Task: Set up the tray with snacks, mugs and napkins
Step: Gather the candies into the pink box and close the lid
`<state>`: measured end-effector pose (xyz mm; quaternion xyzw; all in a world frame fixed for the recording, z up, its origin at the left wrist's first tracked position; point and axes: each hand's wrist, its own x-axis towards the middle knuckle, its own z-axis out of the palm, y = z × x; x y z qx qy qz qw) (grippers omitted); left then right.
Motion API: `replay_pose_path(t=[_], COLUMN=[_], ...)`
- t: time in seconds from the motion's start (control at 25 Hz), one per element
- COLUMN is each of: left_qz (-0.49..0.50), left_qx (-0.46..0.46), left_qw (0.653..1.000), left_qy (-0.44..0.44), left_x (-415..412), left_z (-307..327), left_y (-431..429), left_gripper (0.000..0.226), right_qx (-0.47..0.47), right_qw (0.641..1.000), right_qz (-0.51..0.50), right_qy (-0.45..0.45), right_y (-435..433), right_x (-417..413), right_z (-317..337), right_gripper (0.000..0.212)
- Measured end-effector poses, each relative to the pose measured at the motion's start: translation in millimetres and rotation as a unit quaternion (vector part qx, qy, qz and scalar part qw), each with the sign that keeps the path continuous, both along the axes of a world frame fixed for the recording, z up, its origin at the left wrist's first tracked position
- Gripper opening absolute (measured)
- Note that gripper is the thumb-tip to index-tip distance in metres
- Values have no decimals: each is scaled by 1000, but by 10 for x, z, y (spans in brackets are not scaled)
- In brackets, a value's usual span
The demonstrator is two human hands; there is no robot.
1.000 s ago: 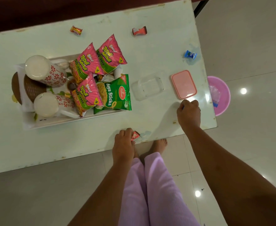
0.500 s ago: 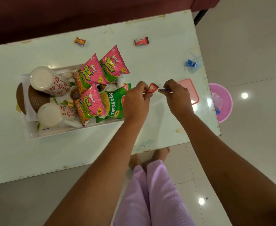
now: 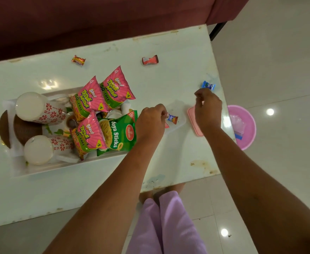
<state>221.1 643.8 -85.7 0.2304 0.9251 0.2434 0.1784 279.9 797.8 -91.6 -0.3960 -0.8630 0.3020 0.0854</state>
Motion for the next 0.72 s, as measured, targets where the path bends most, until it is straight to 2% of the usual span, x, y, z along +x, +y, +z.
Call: replay_pose_path(t=[0.08,0.16,0.32,0.4,0.48,0.6,0.72], left_qz=[24,44,86,111,139,171,193], left_qx=[33,68,121,130,132,104,64], left_qw=[999,996,989,985,980,975,975], left_qy=[-22,-30,-2,27,57,99,91], left_x=[-80,-182,-574,-837,-1099,-1472,-1820], left_z=[18,48,101,133,163,157,71], left_y=[125,266,453,483,454,272,-15], left_gripper=[9,8,7,9,10,12,24], right_qx=[27,46,58,41,-2,-23,15], right_qw=[997,988,971,973,980,970,937], right_qz=[6,54,114,126,147,235,329], right_qy=[-67,-134,-204,-190,-134,-55,-115], right_y=[281,483,586,542,451,226,36], right_x=[-100,-215,-437,-613,-915,-1475,-1832], right_z=[-92,-180,-316,-333,-289,-218,-290], right_gripper=[36,42,35,32,29,43,53])
